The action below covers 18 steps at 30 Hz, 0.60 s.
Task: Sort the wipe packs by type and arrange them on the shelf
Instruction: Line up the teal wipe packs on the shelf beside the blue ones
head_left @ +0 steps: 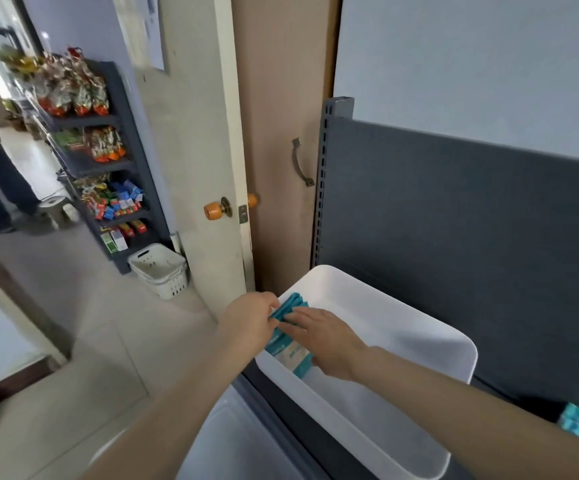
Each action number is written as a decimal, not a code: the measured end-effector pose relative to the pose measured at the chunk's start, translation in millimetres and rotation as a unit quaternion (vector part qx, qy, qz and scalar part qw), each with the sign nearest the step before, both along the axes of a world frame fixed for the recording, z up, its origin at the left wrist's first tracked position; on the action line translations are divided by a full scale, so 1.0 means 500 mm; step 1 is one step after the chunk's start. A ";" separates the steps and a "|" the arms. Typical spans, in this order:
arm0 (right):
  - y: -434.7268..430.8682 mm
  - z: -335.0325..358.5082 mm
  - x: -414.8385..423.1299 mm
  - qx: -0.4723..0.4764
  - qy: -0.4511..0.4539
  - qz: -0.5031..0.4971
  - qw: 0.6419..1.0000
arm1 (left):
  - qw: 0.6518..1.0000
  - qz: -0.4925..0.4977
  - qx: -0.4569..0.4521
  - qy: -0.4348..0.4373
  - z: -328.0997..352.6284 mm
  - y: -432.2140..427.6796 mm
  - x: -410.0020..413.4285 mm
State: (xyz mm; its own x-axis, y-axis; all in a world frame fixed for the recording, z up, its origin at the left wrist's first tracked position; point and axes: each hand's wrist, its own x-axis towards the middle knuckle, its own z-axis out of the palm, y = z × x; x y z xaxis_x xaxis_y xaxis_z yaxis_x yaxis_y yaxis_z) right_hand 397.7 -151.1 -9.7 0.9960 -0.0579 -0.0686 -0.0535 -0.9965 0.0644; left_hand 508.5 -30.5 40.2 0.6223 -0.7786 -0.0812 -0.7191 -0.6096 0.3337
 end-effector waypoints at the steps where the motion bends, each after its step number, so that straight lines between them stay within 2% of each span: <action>1: -0.006 -0.005 0.004 -0.013 -0.010 0.016 1.000 | 1.000 -0.009 0.016 -0.009 0.002 -0.012 0.000; 6: -0.018 -0.030 0.021 -0.018 -0.070 0.032 0.997 | 0.996 -0.022 0.067 -0.063 -0.034 -0.041 0.028; 12: -0.040 -0.036 -0.019 0.013 -0.101 0.028 0.994 | 0.987 -0.023 0.140 -0.077 -0.049 -0.071 0.032; 15: -0.061 -0.023 -0.060 0.015 -0.173 0.003 0.985 | 0.980 -0.028 0.120 -0.159 -0.054 -0.065 0.009; 18: -0.089 -0.001 -0.113 0.027 -0.261 -0.043 0.964 | 0.974 -0.021 0.112 -0.198 -0.061 -0.071 -0.010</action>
